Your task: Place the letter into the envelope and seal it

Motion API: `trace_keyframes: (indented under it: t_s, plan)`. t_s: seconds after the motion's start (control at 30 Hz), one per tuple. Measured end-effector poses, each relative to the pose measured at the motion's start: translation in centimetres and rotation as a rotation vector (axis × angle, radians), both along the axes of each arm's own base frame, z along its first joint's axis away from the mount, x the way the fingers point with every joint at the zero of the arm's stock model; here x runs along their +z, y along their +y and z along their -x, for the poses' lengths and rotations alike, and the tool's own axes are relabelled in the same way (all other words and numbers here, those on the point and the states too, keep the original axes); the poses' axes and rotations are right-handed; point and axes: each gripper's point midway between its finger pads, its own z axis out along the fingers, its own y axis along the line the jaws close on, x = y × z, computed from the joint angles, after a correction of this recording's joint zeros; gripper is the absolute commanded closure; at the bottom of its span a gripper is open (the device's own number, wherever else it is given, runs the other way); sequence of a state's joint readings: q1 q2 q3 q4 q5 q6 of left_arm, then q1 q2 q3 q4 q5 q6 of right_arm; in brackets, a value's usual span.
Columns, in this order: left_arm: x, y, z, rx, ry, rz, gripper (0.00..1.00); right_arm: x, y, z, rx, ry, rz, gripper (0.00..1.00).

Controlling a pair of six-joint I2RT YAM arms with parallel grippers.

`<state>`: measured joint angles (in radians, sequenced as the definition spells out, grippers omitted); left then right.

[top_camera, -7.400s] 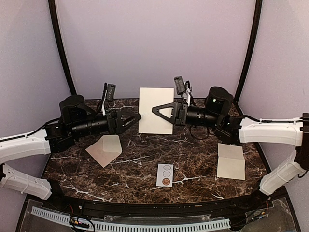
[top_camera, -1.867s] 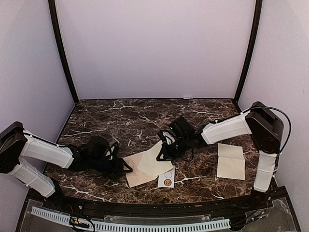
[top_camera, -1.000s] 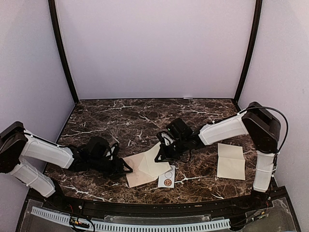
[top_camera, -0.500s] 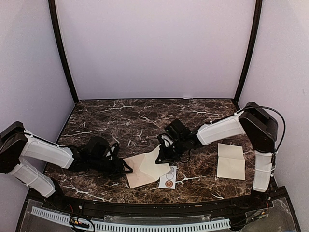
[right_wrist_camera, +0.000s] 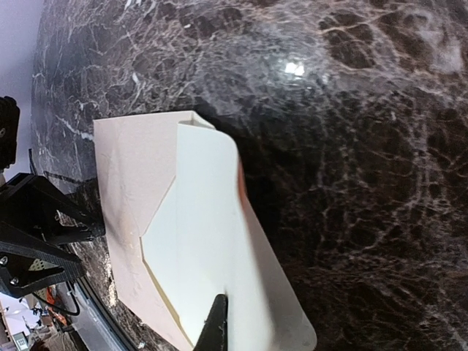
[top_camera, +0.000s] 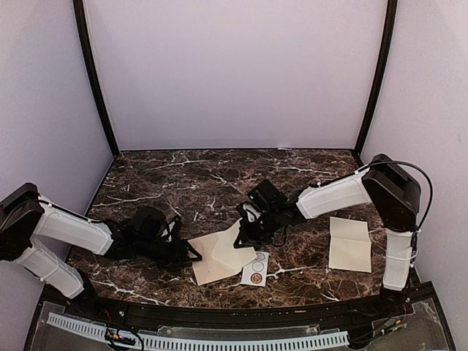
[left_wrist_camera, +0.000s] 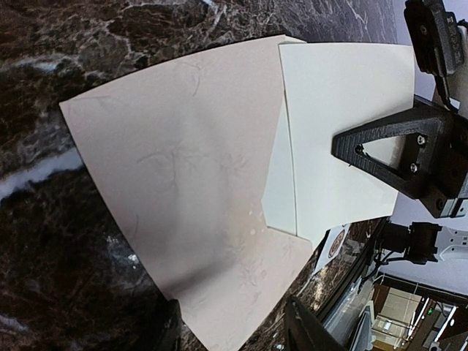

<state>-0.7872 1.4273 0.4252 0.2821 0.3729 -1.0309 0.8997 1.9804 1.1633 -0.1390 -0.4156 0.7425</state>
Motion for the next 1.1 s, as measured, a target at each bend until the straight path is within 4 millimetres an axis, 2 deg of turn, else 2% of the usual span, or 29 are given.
trace_keyframes:
  t_s: [0.3, 0.57, 0.9, 1.1]
  plan:
    - [-0.1, -0.4, -0.4, -0.007, -0.017, 0.009, 0.54, 0.1, 0.6, 0.9, 0.03, 0.021, -0.019, 1.0]
    - [0.0, -0.4, -0.5, -0.002, -0.023, 0.007, 0.54, 0.2, 0.9, 0.6, 0.03, 0.01, -0.034, 1.0]
    - [1.6, 1.9, -1.1, 0.075, -0.081, 0.0, 0.35, 2.5, 1.3, 1.3, 0.071, -0.073, -0.194, 1.0]
    - [1.7, 2.7, -1.1, 0.1, -0.08, 0.009, 0.32, 3.8, 1.3, 1.6, 0.081, -0.128, -0.269, 1.0]
